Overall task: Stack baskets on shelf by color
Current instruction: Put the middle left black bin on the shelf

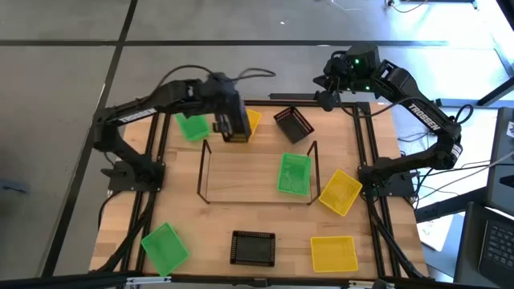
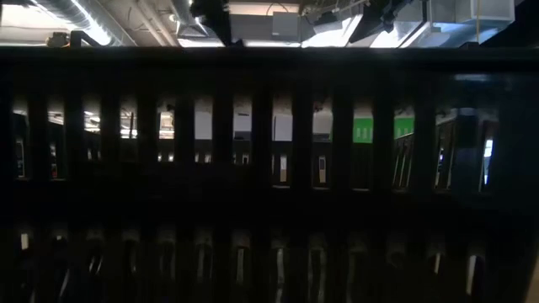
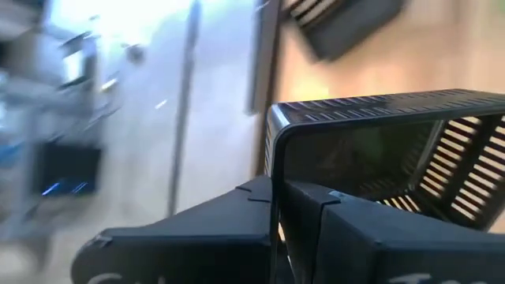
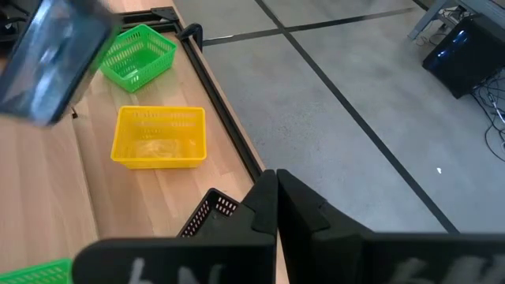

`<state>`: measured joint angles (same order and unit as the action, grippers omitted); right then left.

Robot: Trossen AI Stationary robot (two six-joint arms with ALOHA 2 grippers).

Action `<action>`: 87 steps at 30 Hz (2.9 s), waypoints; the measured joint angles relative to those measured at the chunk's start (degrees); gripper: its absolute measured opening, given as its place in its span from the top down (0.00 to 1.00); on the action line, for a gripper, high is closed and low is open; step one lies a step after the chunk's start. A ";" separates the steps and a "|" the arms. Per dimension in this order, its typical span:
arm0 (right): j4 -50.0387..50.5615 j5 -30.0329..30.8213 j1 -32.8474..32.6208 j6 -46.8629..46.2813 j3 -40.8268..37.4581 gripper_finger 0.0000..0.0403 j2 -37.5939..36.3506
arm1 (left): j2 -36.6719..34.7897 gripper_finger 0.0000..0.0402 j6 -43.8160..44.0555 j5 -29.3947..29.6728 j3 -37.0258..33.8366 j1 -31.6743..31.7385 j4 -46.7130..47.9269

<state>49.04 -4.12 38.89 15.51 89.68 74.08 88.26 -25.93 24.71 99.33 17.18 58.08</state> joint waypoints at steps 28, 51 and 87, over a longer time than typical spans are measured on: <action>0.09 -0.02 -0.02 -0.26 0.01 1.00 0.00 | 17.87 1.00 8.91 -22.53 3.10 -7.16 1.05; 0.24 -0.04 -0.02 -0.17 0.01 1.00 -0.02 | 21.56 1.00 17.05 -22.73 3.06 -8.64 0.19; 0.59 -0.04 -0.02 0.00 0.01 1.00 -0.02 | 20.78 0.92 29.64 -18.60 12.21 -9.41 24.01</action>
<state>49.63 -4.16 38.87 15.51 89.69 74.06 109.03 3.70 6.10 111.55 7.77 82.10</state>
